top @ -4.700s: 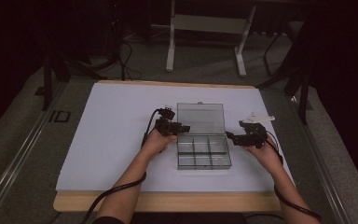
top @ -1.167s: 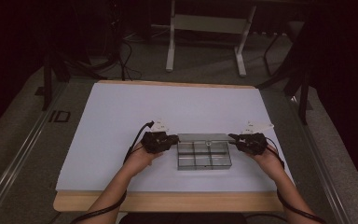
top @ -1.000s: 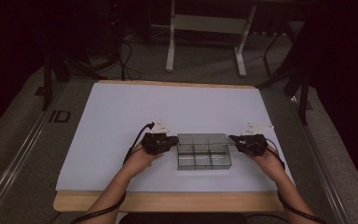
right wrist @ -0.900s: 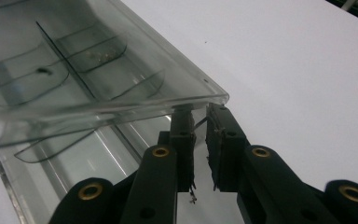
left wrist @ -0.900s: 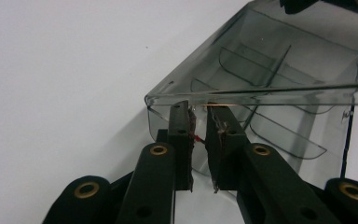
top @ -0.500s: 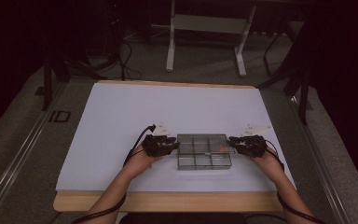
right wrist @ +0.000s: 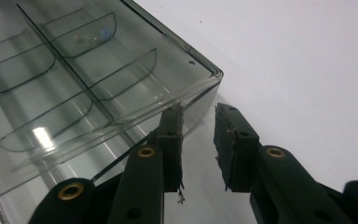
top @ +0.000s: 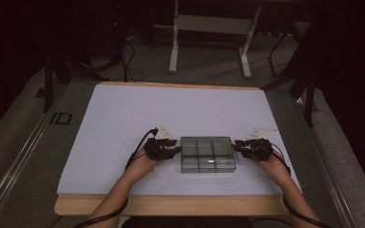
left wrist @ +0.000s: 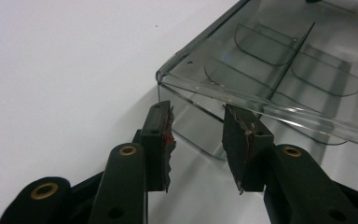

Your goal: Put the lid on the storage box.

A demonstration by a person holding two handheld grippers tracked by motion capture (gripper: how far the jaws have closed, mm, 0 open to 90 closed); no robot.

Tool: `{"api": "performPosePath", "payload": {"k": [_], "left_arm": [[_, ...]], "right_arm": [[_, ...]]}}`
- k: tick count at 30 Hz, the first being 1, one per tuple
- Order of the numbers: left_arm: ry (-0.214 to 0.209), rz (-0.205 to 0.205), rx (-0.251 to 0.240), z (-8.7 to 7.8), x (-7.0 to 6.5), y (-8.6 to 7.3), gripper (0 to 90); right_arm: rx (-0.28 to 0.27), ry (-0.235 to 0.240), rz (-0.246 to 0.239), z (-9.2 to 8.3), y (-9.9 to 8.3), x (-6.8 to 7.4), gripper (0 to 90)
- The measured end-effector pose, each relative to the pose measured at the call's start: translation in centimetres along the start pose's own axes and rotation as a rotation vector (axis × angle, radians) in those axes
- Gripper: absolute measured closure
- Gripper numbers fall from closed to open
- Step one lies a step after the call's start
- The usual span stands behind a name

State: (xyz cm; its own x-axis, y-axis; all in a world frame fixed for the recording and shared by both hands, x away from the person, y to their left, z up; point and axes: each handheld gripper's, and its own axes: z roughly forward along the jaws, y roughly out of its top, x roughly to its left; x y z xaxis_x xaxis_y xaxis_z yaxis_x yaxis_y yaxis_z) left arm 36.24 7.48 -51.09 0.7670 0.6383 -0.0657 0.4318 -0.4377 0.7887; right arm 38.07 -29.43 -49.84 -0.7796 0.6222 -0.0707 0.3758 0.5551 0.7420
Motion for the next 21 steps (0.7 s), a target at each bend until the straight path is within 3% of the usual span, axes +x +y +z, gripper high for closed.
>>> {"api": "performPosePath", "payload": {"k": [6, 13, 17, 21], "left_arm": [[0.017, -0.012, 0.023, 0.4, 0.5, -0.6, 62.5], [0.018, -0.034, 0.013, 0.6, 1.1, -1.1, 60.5], [0.022, -0.037, 0.010, 0.4, 1.2, -1.0, 55.8], [0.031, -0.051, 0.009, 0.2, 1.3, -1.0, 48.5]], "right_arm": [[0.026, -0.009, -0.005, 0.4, -0.4, -0.1, 71.9], [0.022, -0.019, 0.012, 0.3, -0.6, -0.5, 69.6], [0.011, -0.030, 0.018, -0.1, -0.5, -0.8, 64.0], [0.003, -0.043, 0.030, -0.3, -0.7, -1.0, 52.3]]}}
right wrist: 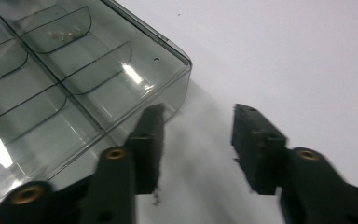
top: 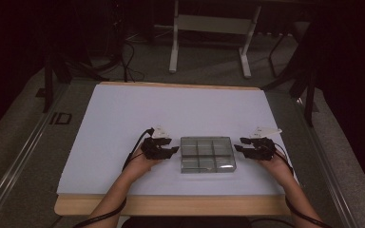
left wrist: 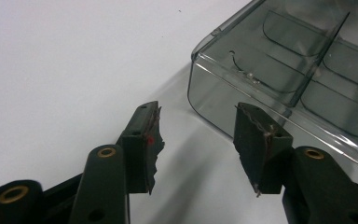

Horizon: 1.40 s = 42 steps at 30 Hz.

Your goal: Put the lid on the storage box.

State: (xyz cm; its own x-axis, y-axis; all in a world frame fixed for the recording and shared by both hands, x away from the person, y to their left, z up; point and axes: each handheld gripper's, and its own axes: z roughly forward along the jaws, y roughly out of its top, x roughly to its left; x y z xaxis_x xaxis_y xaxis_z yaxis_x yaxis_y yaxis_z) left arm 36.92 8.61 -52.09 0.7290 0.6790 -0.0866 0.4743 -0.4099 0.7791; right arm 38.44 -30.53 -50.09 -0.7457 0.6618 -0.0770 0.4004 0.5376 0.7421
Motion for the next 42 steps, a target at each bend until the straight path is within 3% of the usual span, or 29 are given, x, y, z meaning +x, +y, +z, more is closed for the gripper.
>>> {"api": "performPosePath", "payload": {"k": [1, 4, 8, 13, 14, 16, 25, 42], "left_arm": [[0.005, -0.004, 0.001, 0.0, 0.0, 0.0, 41.5], [0.002, -0.014, -0.003, -0.1, 0.1, 0.0, 35.1], [-0.028, -0.007, 0.000, -0.1, 0.2, 0.0, 17.3], [-0.023, -0.007, 0.003, -0.2, 0.5, 0.0, 7.0], [-0.029, -0.008, 0.004, -0.2, 0.6, -0.1, 3.6], [-0.019, -0.006, -0.005, -0.3, 0.7, -0.1, 2.9], [-0.001, 0.033, -0.021, -0.4, 0.5, -0.5, 2.9], [0.014, 0.033, -0.035, -1.5, 0.6, -1.0, 3.0]], "right_arm": [[-0.002, -0.003, 0.003, 0.0, 0.0, 0.0, 49.2], [-0.002, -0.003, 0.001, 0.0, -0.1, 0.0, 44.2], [-0.002, 0.000, 0.008, 0.0, -0.2, 0.1, 35.7], [-0.012, -0.006, 0.032, 0.1, -0.3, 0.1, 13.0], [-0.011, -0.008, 0.031, 0.1, -0.4, 0.0, 13.2], [-0.008, -0.036, 0.028, 0.1, -0.4, 0.1, 12.2], [-0.052, -0.019, 0.080, -0.2, -0.4, -0.4, 13.0], [-0.049, -0.039, 0.115, -1.5, -2.2, -1.2, 14.1]]}}
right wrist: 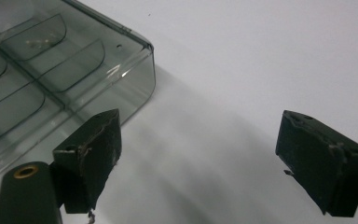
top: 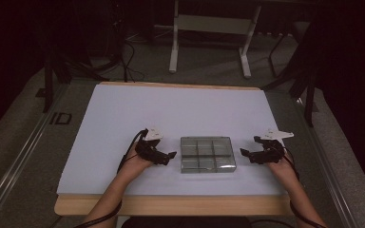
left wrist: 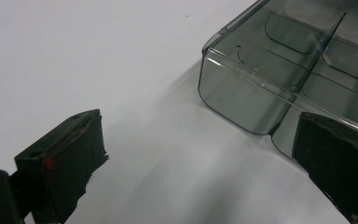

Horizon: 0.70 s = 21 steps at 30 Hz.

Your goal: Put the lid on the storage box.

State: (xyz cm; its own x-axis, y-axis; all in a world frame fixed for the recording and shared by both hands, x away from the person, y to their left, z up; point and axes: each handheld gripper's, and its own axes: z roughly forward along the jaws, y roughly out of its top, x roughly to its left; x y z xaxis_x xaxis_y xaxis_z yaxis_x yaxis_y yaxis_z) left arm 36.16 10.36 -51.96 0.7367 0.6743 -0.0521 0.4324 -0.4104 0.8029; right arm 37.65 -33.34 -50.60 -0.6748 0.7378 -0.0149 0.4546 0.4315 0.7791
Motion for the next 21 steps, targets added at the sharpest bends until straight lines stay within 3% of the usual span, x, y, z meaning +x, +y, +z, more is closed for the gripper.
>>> {"api": "performPosePath", "payload": {"k": [21], "left_arm": [[0.029, -0.025, -0.010, -2.1, 0.5, -1.2, 3.1]], "right_arm": [[-0.028, -0.036, -0.009, -1.3, -1.6, 0.1, 14.1]]}}
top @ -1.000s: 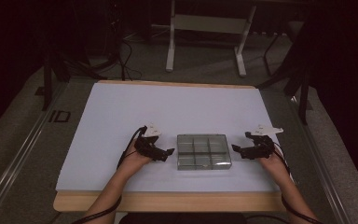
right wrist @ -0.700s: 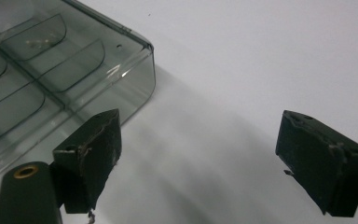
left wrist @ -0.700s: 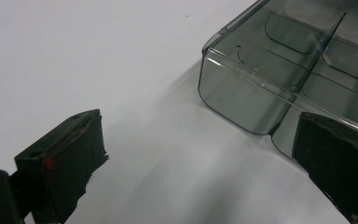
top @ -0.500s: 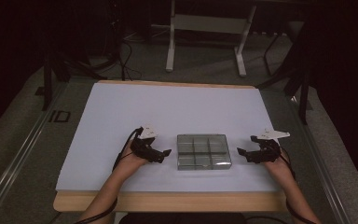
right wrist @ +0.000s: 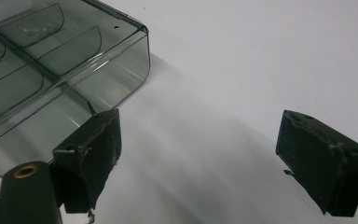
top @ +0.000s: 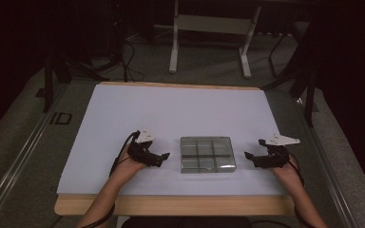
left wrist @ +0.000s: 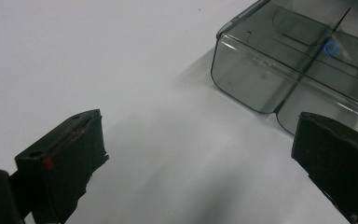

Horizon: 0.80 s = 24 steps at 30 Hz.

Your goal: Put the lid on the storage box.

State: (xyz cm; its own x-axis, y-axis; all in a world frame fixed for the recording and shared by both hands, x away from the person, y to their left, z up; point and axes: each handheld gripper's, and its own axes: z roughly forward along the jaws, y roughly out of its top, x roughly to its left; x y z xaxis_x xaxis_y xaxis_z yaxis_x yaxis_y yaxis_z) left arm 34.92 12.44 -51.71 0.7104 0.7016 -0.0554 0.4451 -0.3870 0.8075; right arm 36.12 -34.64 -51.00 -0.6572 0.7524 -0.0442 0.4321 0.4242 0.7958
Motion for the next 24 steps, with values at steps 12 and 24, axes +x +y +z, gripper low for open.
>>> {"api": "performPosePath", "payload": {"k": [12, 24], "left_arm": [[0.020, -0.022, 0.005, -1.4, 0.5, -1.1, 3.1], [0.051, -0.051, 0.007, -2.9, 1.0, -2.5, 3.1]], "right_arm": [[0.006, -0.017, 0.008, -0.9, -1.2, -0.1, 13.8], [-0.006, -0.036, 0.020, -2.0, -2.1, 0.0, 13.8]]}}
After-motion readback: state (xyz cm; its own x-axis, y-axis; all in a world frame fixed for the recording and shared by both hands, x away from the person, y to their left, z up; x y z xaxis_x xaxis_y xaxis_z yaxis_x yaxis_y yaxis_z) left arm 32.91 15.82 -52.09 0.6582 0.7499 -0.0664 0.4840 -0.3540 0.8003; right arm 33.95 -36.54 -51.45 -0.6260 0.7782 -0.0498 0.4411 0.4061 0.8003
